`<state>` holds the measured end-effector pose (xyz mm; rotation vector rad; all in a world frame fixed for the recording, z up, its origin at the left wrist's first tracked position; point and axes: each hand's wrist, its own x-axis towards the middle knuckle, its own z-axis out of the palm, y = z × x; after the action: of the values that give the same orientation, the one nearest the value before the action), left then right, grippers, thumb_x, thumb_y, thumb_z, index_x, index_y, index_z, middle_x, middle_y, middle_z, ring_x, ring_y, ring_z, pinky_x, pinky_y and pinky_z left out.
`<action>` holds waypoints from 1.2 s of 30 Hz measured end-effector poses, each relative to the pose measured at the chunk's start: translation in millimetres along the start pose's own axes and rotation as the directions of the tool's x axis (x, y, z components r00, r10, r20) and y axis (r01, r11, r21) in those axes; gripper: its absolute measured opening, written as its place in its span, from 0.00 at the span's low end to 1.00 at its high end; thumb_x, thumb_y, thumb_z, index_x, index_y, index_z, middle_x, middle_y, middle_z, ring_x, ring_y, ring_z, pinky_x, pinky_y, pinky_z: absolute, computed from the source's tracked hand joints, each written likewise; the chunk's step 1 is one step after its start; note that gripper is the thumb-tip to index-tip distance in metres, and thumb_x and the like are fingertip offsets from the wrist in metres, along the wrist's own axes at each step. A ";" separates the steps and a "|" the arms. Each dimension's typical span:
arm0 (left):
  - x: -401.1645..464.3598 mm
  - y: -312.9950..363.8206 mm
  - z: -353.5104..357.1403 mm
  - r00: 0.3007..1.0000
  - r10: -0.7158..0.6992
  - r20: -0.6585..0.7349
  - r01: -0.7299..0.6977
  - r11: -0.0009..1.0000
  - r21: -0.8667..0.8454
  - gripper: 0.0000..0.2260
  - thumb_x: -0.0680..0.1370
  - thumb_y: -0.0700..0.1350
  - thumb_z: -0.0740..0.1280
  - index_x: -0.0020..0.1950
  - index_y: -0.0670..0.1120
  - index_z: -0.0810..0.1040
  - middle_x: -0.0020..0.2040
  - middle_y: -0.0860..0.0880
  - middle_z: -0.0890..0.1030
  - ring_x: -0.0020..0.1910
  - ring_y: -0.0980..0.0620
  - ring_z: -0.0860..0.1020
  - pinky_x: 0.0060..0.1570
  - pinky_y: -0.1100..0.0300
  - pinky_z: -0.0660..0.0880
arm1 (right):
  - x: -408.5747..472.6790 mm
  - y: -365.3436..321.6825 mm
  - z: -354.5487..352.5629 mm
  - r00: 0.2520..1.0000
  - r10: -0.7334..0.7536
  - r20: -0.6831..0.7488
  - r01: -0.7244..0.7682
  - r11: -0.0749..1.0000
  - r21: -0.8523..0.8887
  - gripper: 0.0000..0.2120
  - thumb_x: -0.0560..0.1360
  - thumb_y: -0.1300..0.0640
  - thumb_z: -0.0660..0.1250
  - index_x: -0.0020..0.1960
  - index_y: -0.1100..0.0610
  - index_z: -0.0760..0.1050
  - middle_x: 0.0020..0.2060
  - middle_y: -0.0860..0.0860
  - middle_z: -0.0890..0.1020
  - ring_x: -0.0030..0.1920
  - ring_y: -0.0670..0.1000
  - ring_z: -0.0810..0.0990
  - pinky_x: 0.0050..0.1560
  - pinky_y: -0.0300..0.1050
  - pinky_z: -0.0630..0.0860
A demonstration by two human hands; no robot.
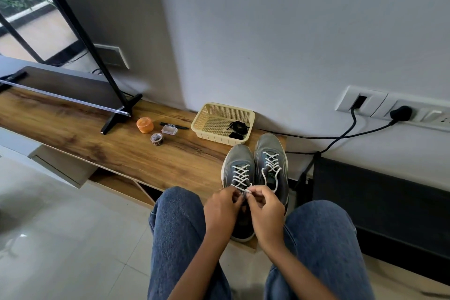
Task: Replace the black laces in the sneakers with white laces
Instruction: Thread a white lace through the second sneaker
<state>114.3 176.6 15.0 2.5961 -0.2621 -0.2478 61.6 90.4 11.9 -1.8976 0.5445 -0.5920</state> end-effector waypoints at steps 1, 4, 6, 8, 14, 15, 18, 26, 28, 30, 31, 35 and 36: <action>0.3 2.3 1.4 1.000 0.018 0.000 -0.018 0.999 0.043 0.09 0.79 0.52 0.62 0.52 0.51 0.78 0.47 0.51 0.82 0.46 0.49 0.80 0.41 0.58 0.73 | -1.0 2.3 0.7 0.999 -0.027 0.017 0.028 0.999 -0.041 0.09 0.72 0.68 0.70 0.44 0.54 0.80 0.39 0.42 0.80 0.45 0.40 0.79 0.46 0.29 0.73; 1.1 6.3 4.9 0.999 0.029 0.025 -0.032 0.989 0.146 0.07 0.80 0.44 0.59 0.50 0.48 0.77 0.46 0.48 0.82 0.46 0.47 0.80 0.41 0.56 0.72 | -4.0 12.6 3.1 0.989 -0.095 0.112 0.113 0.980 -0.164 0.07 0.70 0.68 0.71 0.42 0.58 0.81 0.38 0.45 0.79 0.45 0.40 0.76 0.47 0.24 0.68; 1.9 6.9 6.4 0.999 0.000 0.045 -0.006 0.989 0.145 0.08 0.79 0.41 0.58 0.48 0.47 0.77 0.45 0.48 0.82 0.45 0.47 0.80 0.39 0.57 0.71 | -3.7 20.0 3.6 0.975 -0.119 0.187 0.160 0.961 -0.227 0.05 0.70 0.68 0.71 0.40 0.59 0.80 0.37 0.48 0.78 0.42 0.40 0.74 0.46 0.24 0.67; 1.9 7.1 6.6 0.998 -0.011 0.062 0.004 0.994 0.113 0.08 0.78 0.40 0.58 0.45 0.46 0.76 0.43 0.47 0.81 0.44 0.46 0.79 0.38 0.56 0.70 | -1.9 26.0 2.4 0.960 -0.111 0.258 0.187 0.938 -0.291 0.03 0.72 0.65 0.68 0.40 0.59 0.79 0.37 0.50 0.77 0.41 0.42 0.73 0.44 0.31 0.68; -2.8 4.5 4.0 0.985 -0.037 0.170 0.051 0.996 -0.080 0.12 0.79 0.40 0.56 0.41 0.46 0.76 0.40 0.49 0.79 0.41 0.48 0.77 0.38 0.57 0.69 | 3.2 29.0 6.3 0.941 -0.151 0.303 0.293 0.814 -0.502 0.10 0.72 0.53 0.61 0.35 0.54 0.76 0.34 0.45 0.74 0.38 0.45 0.70 0.34 0.35 0.66; -4.4 4.5 3.5 0.984 -0.060 0.170 0.083 0.988 -0.130 0.12 0.79 0.41 0.56 0.41 0.46 0.77 0.38 0.49 0.79 0.39 0.49 0.77 0.38 0.56 0.71 | 4.3 28.9 6.9 0.930 -0.174 0.324 0.332 0.775 -0.538 0.06 0.70 0.55 0.66 0.35 0.53 0.76 0.33 0.45 0.74 0.37 0.46 0.71 0.30 0.35 0.67; -9.4 5.6 2.5 0.991 -0.118 0.071 0.130 0.970 -0.204 0.11 0.80 0.44 0.58 0.47 0.48 0.80 0.41 0.51 0.81 0.41 0.52 0.78 0.43 0.56 0.75 | 8.7 22.4 7.0 0.906 -0.139 0.400 0.381 0.679 -0.627 0.12 0.58 0.60 0.79 0.32 0.53 0.75 0.31 0.47 0.75 0.32 0.49 0.75 0.21 0.41 0.68; -15.5 5.4 14.0 0.997 0.064 -0.049 -0.070 0.989 -0.130 0.15 0.82 0.39 0.57 0.68 0.47 0.74 0.61 0.47 0.76 0.58 0.49 0.75 0.55 0.58 0.73 | 13.0 17.0 7.4 0.855 -0.156 0.495 0.484 0.587 -0.649 0.16 0.48 0.59 0.83 0.27 0.50 0.76 0.24 0.44 0.75 0.30 0.47 0.75 0.22 0.39 0.70; -15.1 3.0 16.7 0.990 0.136 -0.044 -0.138 0.988 -0.063 0.14 0.81 0.38 0.59 0.64 0.43 0.78 0.61 0.46 0.77 0.58 0.49 0.76 0.55 0.58 0.74 | 11.4 14.4 2.4 0.835 -0.175 0.521 0.504 0.621 -0.600 0.15 0.49 0.59 0.82 0.27 0.50 0.76 0.24 0.43 0.75 0.30 0.48 0.76 0.24 0.40 0.70; -14.7 0.1 19.2 0.983 0.170 -0.073 -0.171 0.985 -0.004 0.12 0.78 0.37 0.62 0.56 0.42 0.82 0.54 0.46 0.80 0.51 0.47 0.79 0.49 0.54 0.76 | 9.1 11.6 -4.9 0.831 -0.177 0.527 0.491 0.679 -0.546 0.08 0.57 0.59 0.76 0.30 0.52 0.77 0.27 0.44 0.77 0.33 0.49 0.77 0.27 0.40 0.70; -14.4 -2.1 21.2 0.981 0.173 -0.092 -0.172 0.985 0.022 0.10 0.76 0.37 0.63 0.52 0.43 0.83 0.50 0.45 0.81 0.47 0.46 0.80 0.43 0.53 0.77 | 10.1 11.5 -8.3 0.850 -0.164 0.500 0.451 0.716 -0.532 0.03 0.63 0.61 0.71 0.35 0.54 0.78 0.31 0.46 0.79 0.38 0.49 0.77 0.32 0.41 0.71; -15.5 -2.6 20.4 0.975 0.173 -0.137 -0.151 0.976 0.154 0.02 0.72 0.42 0.71 0.39 0.46 0.83 0.39 0.49 0.81 0.37 0.48 0.79 0.33 0.54 0.74 | 19.8 13.7 -26.7 0.939 -0.109 0.327 0.247 0.874 -0.418 0.11 0.71 0.68 0.62 0.40 0.57 0.80 0.37 0.48 0.80 0.41 0.47 0.77 0.40 0.37 0.72; -15.2 -3.0 20.3 0.974 0.180 -0.140 -0.152 0.971 0.187 0.02 0.70 0.43 0.74 0.37 0.47 0.83 0.38 0.50 0.81 0.36 0.49 0.79 0.32 0.54 0.74 | 24.1 13.9 -32.1 0.963 -0.126 0.238 0.211 0.902 -0.378 0.12 0.70 0.71 0.62 0.38 0.57 0.80 0.36 0.47 0.80 0.39 0.46 0.77 0.40 0.36 0.71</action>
<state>95.5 173.0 -2.0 2.7285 -0.4612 0.0407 58.9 48.1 14.0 -2.3841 0.3843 -0.4035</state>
